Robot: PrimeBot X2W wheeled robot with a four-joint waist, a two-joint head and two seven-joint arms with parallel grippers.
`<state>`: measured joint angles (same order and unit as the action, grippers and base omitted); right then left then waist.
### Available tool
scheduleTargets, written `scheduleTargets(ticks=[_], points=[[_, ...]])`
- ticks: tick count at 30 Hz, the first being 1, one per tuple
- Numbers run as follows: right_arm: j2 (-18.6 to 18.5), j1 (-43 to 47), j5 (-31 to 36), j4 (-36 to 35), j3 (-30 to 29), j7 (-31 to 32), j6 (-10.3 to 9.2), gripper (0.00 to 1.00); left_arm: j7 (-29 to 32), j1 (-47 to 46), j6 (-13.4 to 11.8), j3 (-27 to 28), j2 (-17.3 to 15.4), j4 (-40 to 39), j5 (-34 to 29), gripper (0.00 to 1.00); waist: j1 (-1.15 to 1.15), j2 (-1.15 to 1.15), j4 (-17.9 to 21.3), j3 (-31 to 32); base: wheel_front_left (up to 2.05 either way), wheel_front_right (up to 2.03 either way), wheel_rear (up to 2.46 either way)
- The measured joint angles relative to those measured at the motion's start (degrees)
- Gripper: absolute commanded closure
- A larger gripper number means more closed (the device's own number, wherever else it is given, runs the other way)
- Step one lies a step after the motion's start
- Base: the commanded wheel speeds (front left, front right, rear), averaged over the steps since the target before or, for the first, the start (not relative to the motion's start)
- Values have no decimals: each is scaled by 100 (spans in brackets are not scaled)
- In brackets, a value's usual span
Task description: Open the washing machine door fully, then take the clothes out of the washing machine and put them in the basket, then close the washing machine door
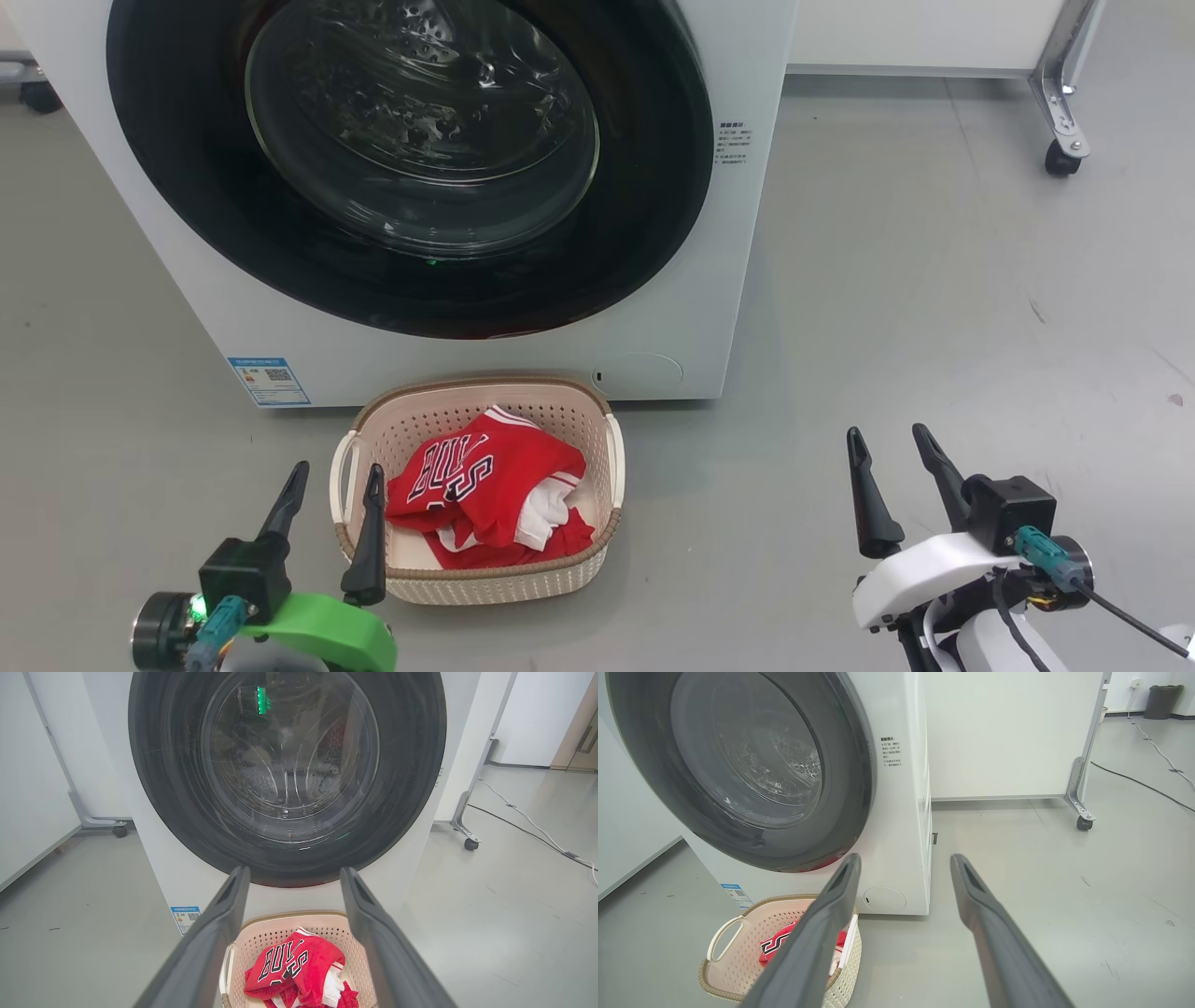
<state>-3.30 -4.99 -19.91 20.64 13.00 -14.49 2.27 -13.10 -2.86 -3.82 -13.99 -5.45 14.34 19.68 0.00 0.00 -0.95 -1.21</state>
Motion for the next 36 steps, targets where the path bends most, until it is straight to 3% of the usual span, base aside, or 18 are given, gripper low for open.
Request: scheduleTargets(ticks=[9,10,21,36], points=[[3,76,0,-14,11,0,-41,0,49,9,-49,-1,0,0,-2,0,0,0,-9,-6,0,0,0],[4,76,0,-20,13,0,-41,100,49,12,-49,-1,0,-1,-2,100,0,0,-10,-7,0,0,0],[69,489,-108,435,25,14,-37,100,79,292,-42,-81,148,502,80,100,0,0,-9,-5,0,0,0],[75,484,-1238,320,-267,318,19,100,406,285,120,230,170,510,1194,100,0,0,9,15,0,0,0]])
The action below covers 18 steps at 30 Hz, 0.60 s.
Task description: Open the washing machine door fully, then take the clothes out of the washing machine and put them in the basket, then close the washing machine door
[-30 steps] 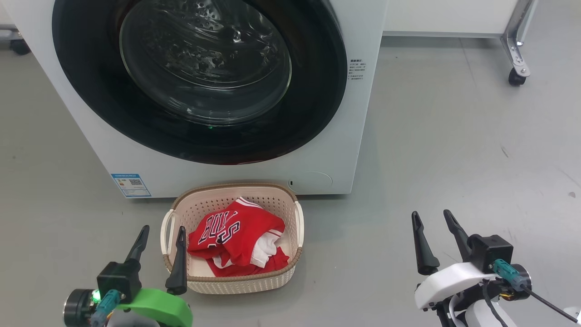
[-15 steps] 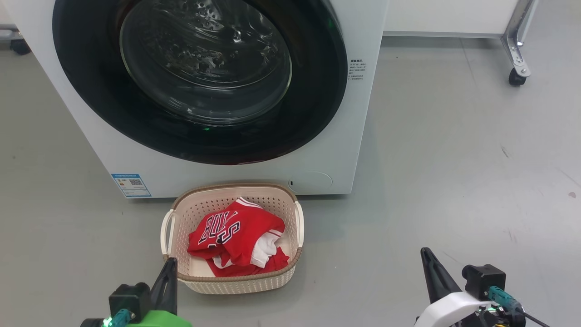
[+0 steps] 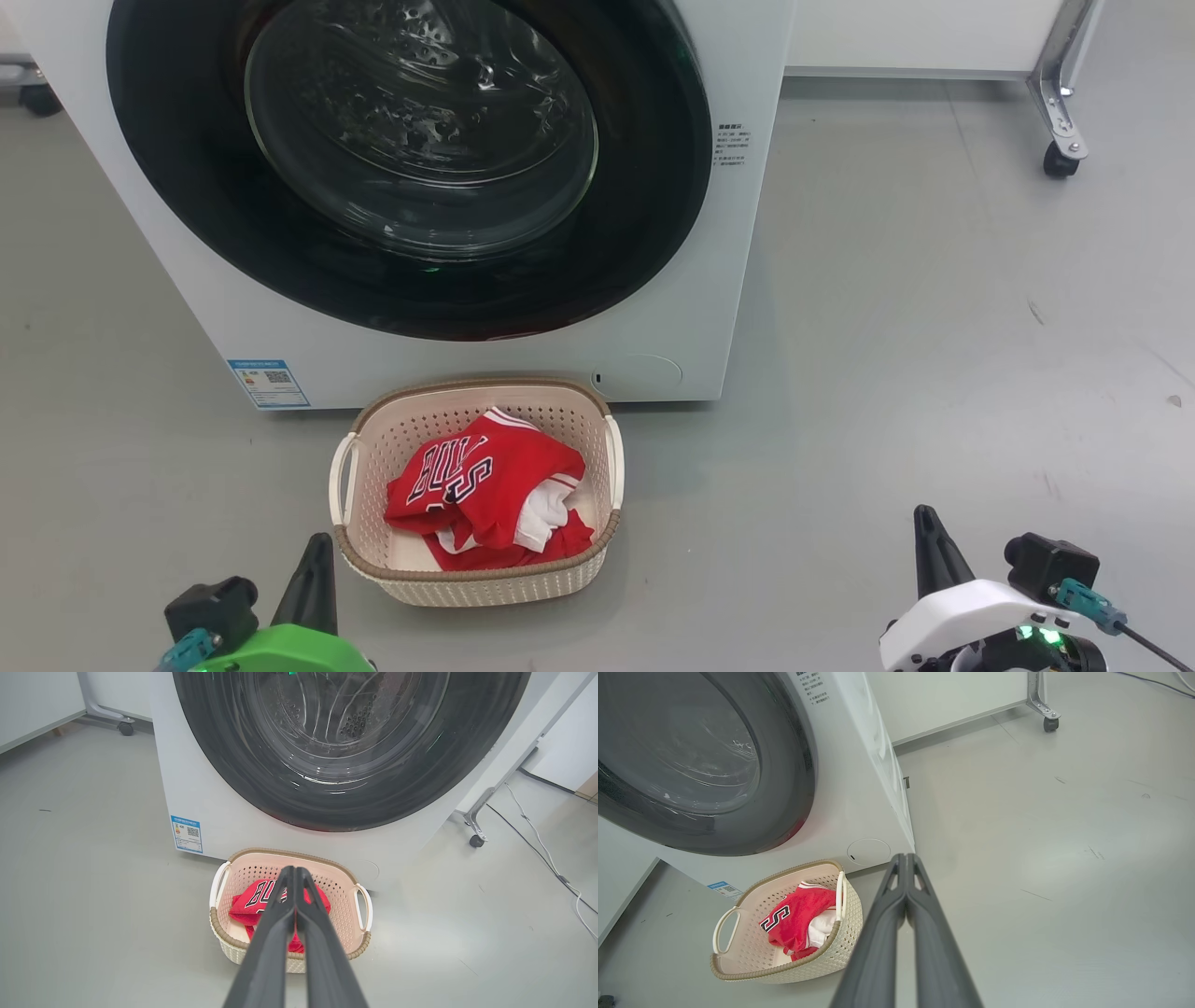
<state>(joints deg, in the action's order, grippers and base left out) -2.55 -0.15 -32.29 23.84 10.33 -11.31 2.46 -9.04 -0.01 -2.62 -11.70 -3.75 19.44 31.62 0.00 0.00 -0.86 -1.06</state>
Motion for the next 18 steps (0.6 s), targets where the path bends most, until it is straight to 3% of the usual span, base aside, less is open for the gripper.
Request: scheduleTargets(ticks=[18], points=[[8,-32,-1162,-138,-356,372,100,100,338,-26,200,345,47,-47,1170,100,0,0,17,19,0,0,0]])
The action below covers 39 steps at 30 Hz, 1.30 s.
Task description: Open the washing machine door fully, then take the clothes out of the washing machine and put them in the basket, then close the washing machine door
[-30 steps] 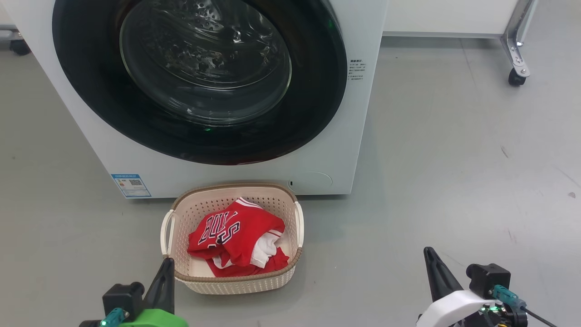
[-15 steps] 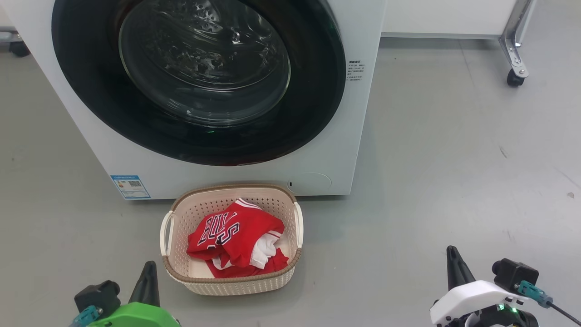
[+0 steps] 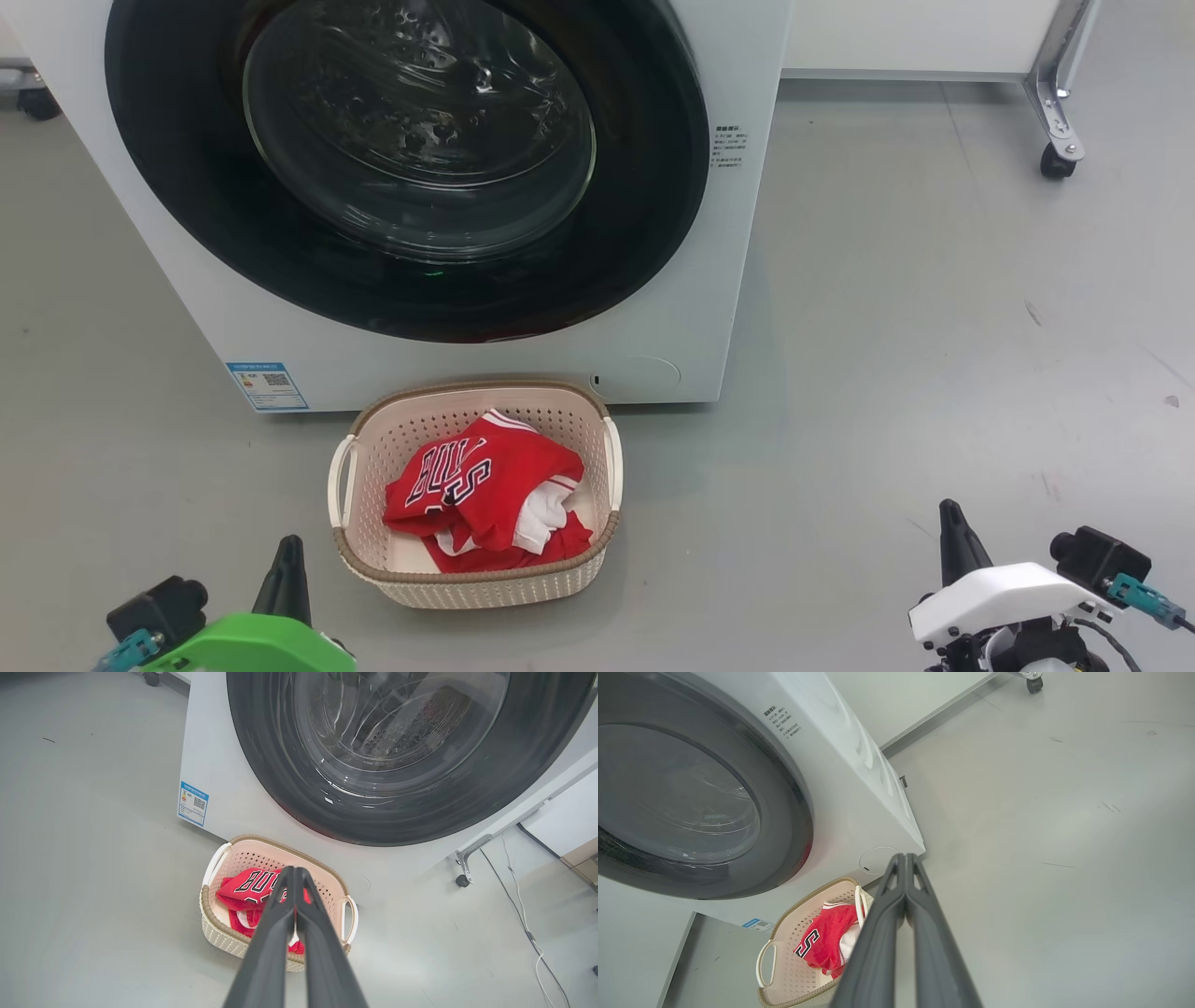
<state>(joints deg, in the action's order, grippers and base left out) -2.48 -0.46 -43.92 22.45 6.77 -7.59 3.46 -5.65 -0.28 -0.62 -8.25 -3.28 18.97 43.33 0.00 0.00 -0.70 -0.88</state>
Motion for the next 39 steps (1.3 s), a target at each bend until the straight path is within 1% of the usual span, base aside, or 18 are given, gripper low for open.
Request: scheduleTargets(ticks=[6,9,17,25,38,39], points=[[4,-23,-422,-57,-124,125,5,100,114,-8,51,113,12,-31,437,100,0,0,6,7,0,0,0],[7,-25,-706,-88,-211,194,53,100,188,-22,94,198,19,-41,692,100,0,0,10,11,0,0,0],[9,-58,-1282,-155,-376,350,83,100,322,-87,153,348,26,-77,1272,100,0,0,18,20,0,0,0],[10,-114,-1829,-219,-541,528,119,100,477,-96,293,501,41,-101,1828,100,0,0,27,28,0,0,0],[13,-148,-2750,-344,-811,783,197,100,717,-155,409,759,58,-146,2737,100,0,0,40,42,0,0,0],[13,-151,-2811,-353,-829,789,197,100,720,-155,448,782,58,-149,2794,100,0,0,41,43,0,0,0]])
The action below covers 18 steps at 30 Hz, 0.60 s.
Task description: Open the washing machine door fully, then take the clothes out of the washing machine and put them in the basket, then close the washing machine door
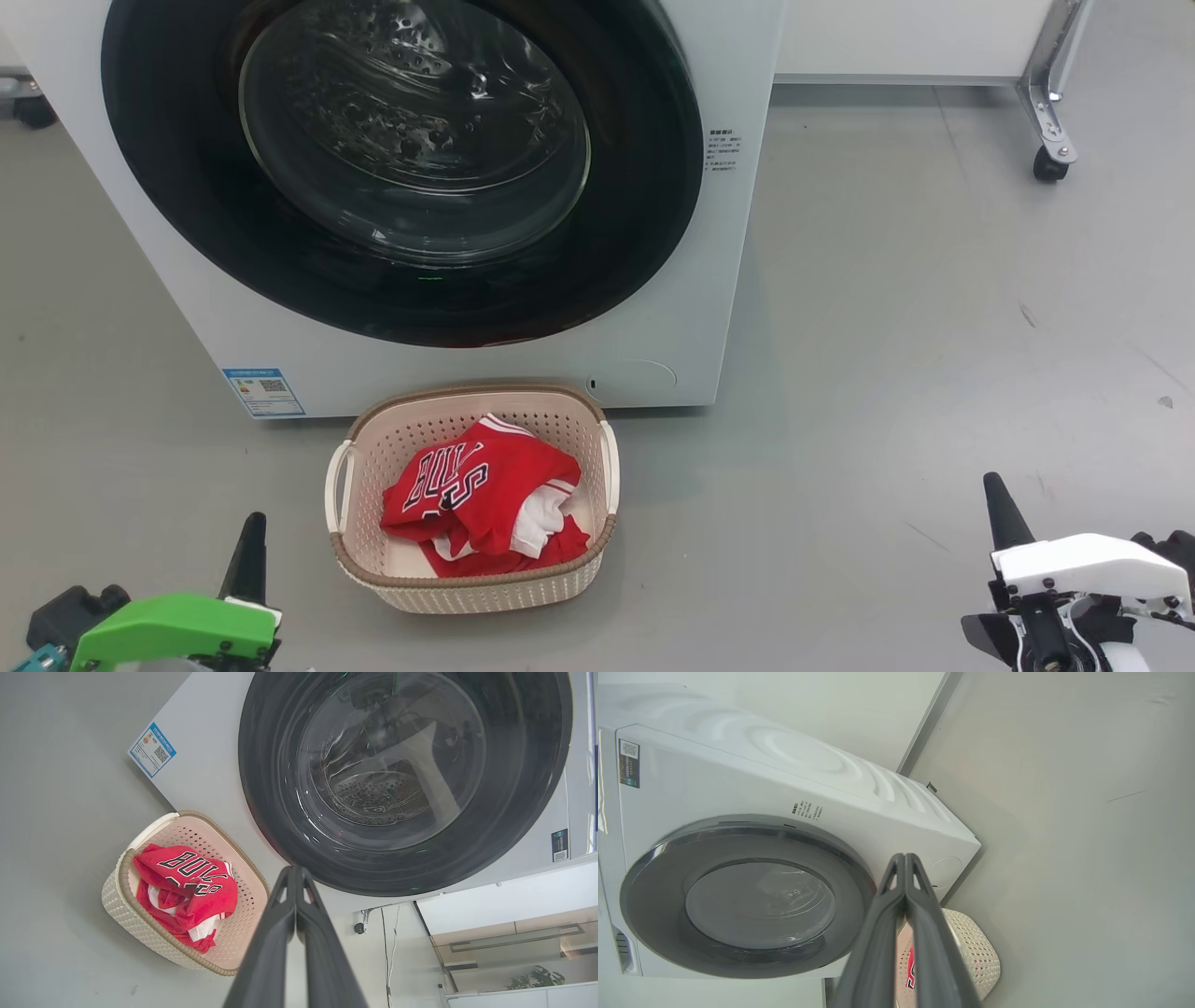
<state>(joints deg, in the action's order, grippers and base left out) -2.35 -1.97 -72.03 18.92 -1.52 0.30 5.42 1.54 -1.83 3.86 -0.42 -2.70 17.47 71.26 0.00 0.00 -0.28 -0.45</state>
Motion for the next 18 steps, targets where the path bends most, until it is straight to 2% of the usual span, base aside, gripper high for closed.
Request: scheduleTargets(ticks=[18], points=[[2,-108,-1274,-168,-374,353,68,100,322,-115,200,339,32,-100,1302,100,0,0,19,19,0,0,0]])
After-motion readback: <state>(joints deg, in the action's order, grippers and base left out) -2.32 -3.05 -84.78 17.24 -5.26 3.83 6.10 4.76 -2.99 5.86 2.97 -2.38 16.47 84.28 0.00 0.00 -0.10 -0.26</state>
